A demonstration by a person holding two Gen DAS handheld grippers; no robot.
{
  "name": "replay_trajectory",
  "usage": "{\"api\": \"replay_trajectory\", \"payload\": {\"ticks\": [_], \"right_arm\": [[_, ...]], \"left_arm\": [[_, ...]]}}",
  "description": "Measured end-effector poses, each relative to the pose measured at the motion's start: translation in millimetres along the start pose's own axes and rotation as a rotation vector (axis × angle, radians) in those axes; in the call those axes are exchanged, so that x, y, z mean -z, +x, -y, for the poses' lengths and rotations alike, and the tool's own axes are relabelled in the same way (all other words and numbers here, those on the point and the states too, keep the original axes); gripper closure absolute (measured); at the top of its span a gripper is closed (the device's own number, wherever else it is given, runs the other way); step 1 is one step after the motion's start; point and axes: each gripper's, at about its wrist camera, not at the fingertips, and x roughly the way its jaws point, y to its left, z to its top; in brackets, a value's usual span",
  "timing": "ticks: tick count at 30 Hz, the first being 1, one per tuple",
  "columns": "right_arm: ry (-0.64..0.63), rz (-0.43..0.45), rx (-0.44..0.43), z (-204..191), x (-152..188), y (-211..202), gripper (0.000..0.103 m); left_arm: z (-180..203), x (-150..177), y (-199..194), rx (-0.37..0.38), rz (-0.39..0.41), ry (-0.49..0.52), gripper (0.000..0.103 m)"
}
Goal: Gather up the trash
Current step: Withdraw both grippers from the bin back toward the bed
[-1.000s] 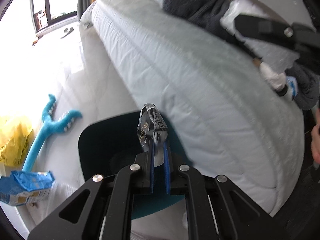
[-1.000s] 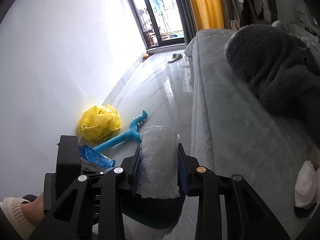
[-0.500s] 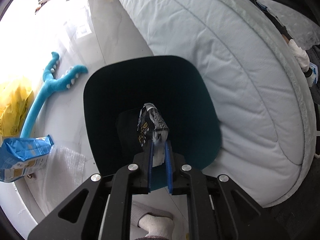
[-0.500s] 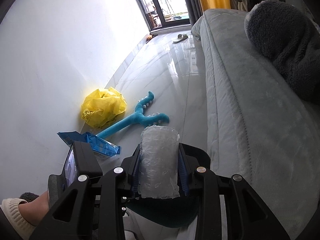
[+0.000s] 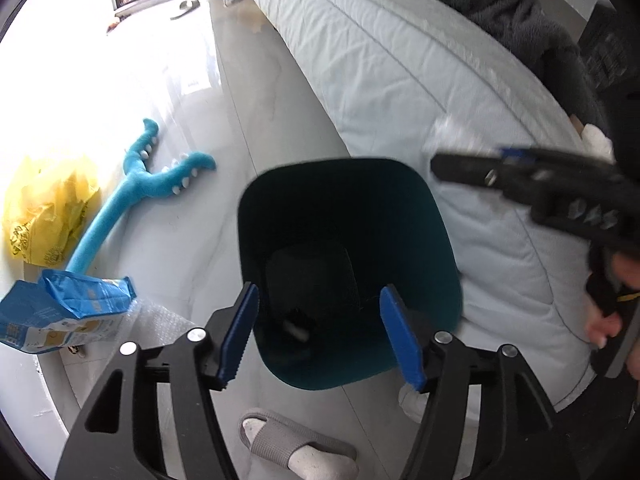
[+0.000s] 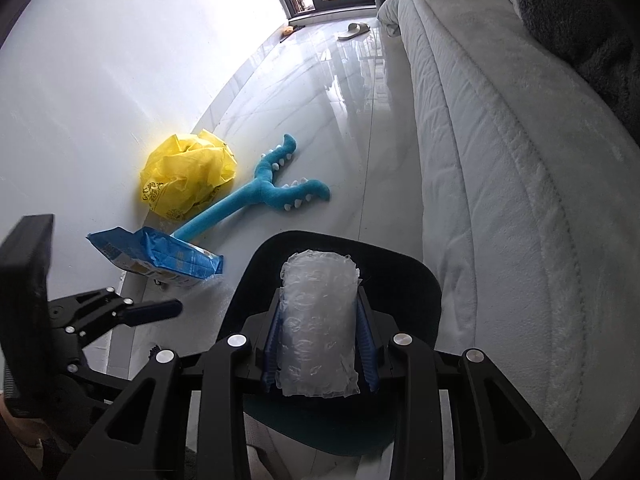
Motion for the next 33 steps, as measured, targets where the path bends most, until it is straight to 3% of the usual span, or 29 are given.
{"api": "replay_trajectory", "payload": {"ticks": [12, 22, 24, 26, 33], "right_arm": [[-0.006, -0.081, 0.041, 0.6, 10.9, 34.8, 0.068], [-0.041, -0.139, 0.051, -6.8, 22.3, 57.2, 0.067], [-0.041, -0.153, 0.049, -3.6, 25.4, 61.2, 0.065], [-0.039, -0.161, 0.047, 0.1, 29.4, 61.9, 0.052], [-0.06, -0.132, 0.018, 1.3, 31.4, 44.2, 0.04]], "left_arm": [[-0.7, -16.2, -73.7, -0.032, 0.293, -0.019, 0.022], [6.6, -23.0, -119.6, -0.038, 0.472, -0.013, 0.02], [8.8, -24.2, -129.7, -0.043, 0.511, -0.01, 0.02], [12.0, -26.0, -139.3, -0.042, 0.553, -0.009, 0.019], [36.5, -28.8, -165.1, -0.031, 0.677, 0.029, 0.016]]}}
